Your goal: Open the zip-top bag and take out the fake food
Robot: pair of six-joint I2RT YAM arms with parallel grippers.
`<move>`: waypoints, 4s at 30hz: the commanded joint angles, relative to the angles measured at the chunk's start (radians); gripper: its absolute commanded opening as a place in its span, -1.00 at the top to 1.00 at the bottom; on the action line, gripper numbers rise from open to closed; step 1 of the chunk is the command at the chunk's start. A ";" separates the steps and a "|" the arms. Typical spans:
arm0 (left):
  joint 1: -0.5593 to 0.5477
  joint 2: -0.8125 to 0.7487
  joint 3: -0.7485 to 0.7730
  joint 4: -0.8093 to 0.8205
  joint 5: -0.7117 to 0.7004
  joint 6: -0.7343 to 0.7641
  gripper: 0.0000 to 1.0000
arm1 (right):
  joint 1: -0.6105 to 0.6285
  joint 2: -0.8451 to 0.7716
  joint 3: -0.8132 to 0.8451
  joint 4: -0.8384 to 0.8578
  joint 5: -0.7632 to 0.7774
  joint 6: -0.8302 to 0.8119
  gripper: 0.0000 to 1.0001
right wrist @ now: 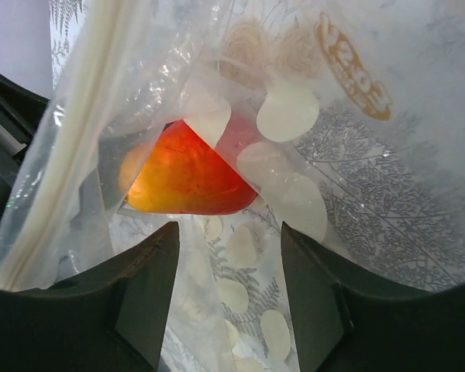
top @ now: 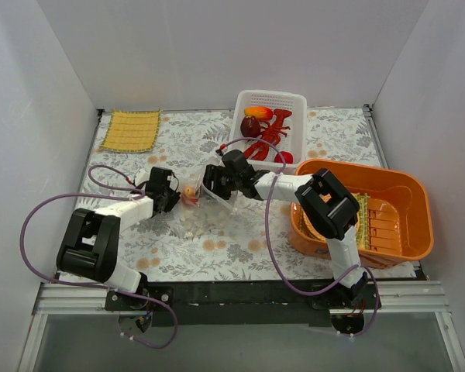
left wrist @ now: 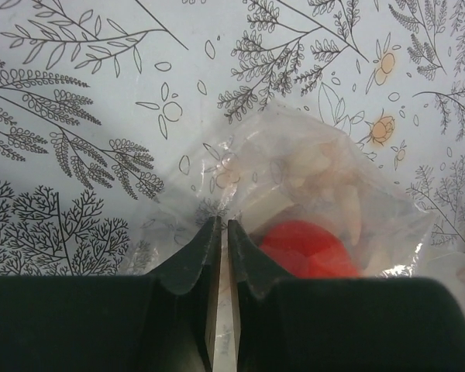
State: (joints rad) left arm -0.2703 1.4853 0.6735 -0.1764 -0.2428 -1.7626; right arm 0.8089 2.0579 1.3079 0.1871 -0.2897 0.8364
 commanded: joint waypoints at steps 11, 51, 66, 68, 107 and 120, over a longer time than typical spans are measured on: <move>-0.006 -0.030 -0.028 0.060 0.048 0.040 0.88 | 0.072 -0.008 0.050 0.117 0.121 -0.109 -0.49; -0.006 0.164 0.101 -0.110 -0.110 0.025 1.00 | 0.090 -0.014 0.176 -0.161 0.313 -0.329 0.33; -0.004 0.227 0.143 -0.158 -0.185 -0.005 1.00 | 0.026 -0.177 0.181 -0.478 0.273 -0.391 0.39; -0.004 0.228 0.144 -0.161 -0.188 -0.005 1.00 | 0.021 -0.186 0.204 -0.521 0.285 -0.410 0.41; -0.004 0.061 0.227 -0.184 -0.102 0.135 0.63 | -0.382 0.022 0.668 -0.661 0.426 -0.602 -0.92; -0.020 -0.138 0.241 -0.187 0.022 0.235 -0.96 | -0.326 -0.287 0.421 -0.635 0.439 -0.548 -0.96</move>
State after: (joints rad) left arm -0.2779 1.4261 0.8955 -0.3584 -0.2916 -1.5734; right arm 0.4477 1.9430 1.8130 -0.4961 0.1368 0.2661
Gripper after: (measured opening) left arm 0.955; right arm 0.972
